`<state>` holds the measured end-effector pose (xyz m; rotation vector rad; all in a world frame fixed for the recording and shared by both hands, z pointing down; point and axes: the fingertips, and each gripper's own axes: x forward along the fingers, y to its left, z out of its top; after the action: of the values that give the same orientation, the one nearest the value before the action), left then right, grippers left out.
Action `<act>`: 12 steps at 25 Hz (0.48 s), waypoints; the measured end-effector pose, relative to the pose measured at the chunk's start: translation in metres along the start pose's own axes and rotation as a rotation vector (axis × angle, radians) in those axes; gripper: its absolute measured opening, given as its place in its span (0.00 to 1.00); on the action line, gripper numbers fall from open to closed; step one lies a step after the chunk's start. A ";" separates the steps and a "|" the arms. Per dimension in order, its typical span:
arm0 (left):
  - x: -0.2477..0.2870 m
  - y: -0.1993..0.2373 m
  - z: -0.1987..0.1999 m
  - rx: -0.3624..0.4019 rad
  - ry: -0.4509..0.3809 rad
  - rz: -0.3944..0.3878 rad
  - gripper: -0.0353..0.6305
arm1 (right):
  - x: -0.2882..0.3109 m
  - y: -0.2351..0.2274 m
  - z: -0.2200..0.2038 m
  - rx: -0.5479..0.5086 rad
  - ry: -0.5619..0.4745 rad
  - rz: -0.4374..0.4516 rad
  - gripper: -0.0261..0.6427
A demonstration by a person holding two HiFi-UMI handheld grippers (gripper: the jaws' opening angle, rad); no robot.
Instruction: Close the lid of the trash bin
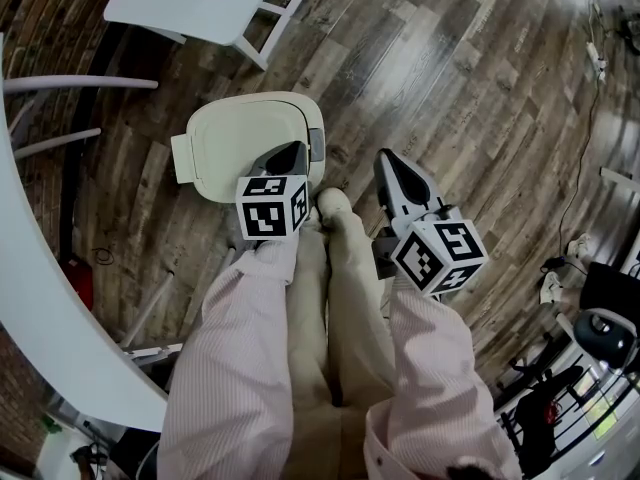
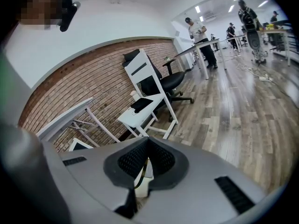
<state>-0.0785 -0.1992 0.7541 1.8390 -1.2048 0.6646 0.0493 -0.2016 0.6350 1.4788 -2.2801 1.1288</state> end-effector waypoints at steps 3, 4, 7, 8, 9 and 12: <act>0.006 0.000 -0.007 0.002 0.026 0.000 0.04 | 0.002 -0.002 -0.002 0.006 -0.002 -0.001 0.04; 0.007 0.001 -0.010 0.003 0.035 0.000 0.04 | 0.002 -0.003 -0.003 0.008 -0.002 -0.002 0.04; 0.011 0.001 -0.015 0.007 0.052 0.000 0.04 | 0.002 -0.005 -0.003 0.009 -0.007 -0.002 0.04; 0.011 0.001 -0.016 0.008 0.051 -0.001 0.04 | 0.003 -0.005 -0.003 0.009 -0.008 -0.002 0.04; 0.012 0.000 -0.016 0.009 0.051 -0.003 0.04 | 0.003 -0.006 -0.003 0.010 -0.009 -0.002 0.04; 0.014 -0.002 -0.018 0.035 0.064 -0.002 0.04 | 0.002 -0.008 -0.002 0.012 -0.012 -0.003 0.04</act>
<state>-0.0712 -0.1900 0.7735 1.8337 -1.1560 0.7419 0.0548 -0.2037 0.6416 1.4968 -2.2824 1.1372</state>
